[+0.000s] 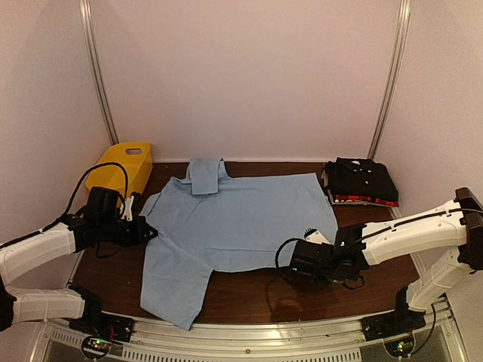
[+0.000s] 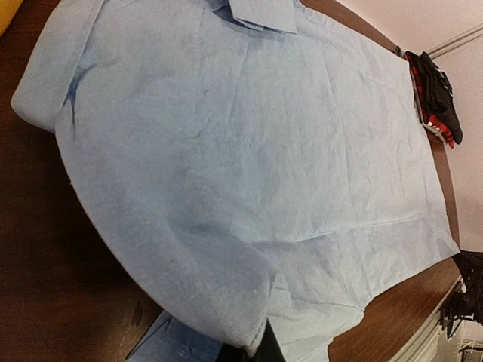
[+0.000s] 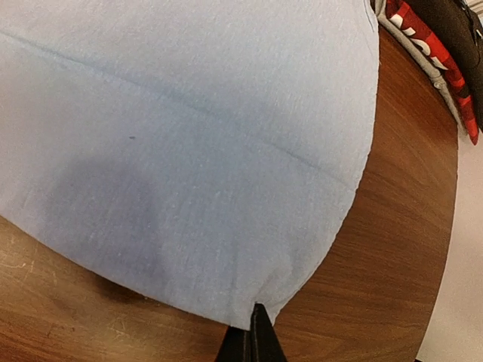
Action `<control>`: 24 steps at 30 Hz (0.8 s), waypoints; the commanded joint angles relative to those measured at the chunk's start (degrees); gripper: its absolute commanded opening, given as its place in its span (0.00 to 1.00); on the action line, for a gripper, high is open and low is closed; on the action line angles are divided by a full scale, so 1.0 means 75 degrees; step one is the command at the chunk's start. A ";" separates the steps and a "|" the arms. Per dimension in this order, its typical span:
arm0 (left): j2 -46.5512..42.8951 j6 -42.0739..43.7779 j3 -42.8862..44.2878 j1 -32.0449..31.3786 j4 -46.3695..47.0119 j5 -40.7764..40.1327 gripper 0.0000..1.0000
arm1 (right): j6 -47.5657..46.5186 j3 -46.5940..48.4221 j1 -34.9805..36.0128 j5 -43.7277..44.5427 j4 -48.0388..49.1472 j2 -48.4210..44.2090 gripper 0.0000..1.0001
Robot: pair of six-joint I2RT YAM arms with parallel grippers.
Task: Fold and stack the long sleeve shirts
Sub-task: Pick up the corner of the shirt from the center of the board, then fold the flattened shirt at the center of the board.
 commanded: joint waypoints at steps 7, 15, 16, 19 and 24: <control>0.0290 -0.0018 0.0147 0.0470 0.0473 0.0444 0.00 | -0.1089 0.0293 -0.1267 -0.0205 0.0196 -0.0417 0.00; 0.1119 -0.0077 0.0292 0.0701 0.1220 0.0607 0.00 | -0.2172 0.0834 -0.2515 -0.0826 0.0974 -0.0053 0.00; 0.1212 -0.0097 0.0314 0.0730 0.1312 0.0597 0.00 | -0.2286 0.0921 -0.2651 -0.0850 0.1028 0.0060 0.00; 0.1629 -0.0116 0.0447 0.0764 0.1510 0.0625 0.00 | -0.2636 0.1122 -0.3025 -0.0956 0.1254 0.0463 0.00; 0.2269 -0.0194 0.0645 0.0798 0.1907 0.0626 0.00 | -0.3086 0.1445 -0.3520 -0.1073 0.1546 0.1109 0.00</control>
